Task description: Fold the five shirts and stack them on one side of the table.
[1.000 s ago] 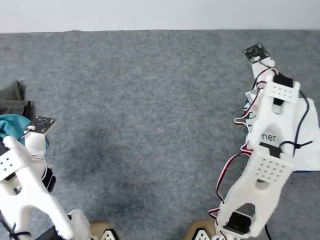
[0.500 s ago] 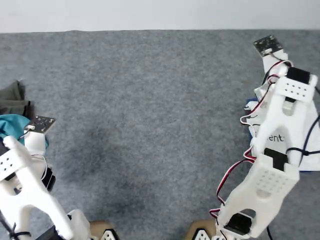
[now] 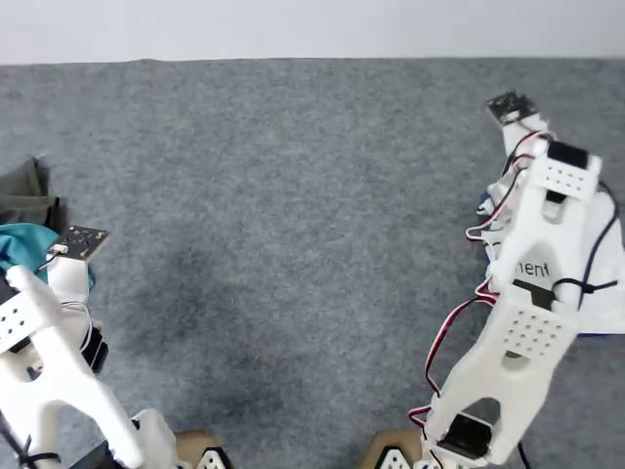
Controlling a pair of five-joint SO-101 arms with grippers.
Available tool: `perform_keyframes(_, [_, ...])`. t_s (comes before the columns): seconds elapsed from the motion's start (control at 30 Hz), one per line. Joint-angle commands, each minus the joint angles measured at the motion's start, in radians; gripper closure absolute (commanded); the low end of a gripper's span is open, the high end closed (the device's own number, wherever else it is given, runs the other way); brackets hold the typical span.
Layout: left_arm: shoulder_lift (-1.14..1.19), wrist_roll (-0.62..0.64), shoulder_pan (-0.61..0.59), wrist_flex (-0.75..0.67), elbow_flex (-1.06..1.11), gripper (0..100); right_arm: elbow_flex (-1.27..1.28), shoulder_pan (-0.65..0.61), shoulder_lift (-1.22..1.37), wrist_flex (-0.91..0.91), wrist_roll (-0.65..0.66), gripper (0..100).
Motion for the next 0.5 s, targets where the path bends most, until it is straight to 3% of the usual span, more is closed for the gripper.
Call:
perform_keyframes(0.0, [-0.026,-0.006,0.009,-0.008,-0.008,99,-0.118,0.013,-0.105,0.113,-0.009,98.7])
perform_keyframes(0.27, [-0.026,-0.006,0.009,-0.006,-0.005,99,-0.155,0.143,-0.249,0.415,-0.002,98.5])
perform_keyframes(0.47, [-0.026,-0.006,0.005,-0.005,-0.002,99,-0.143,0.344,-0.223,0.452,0.006,98.4])
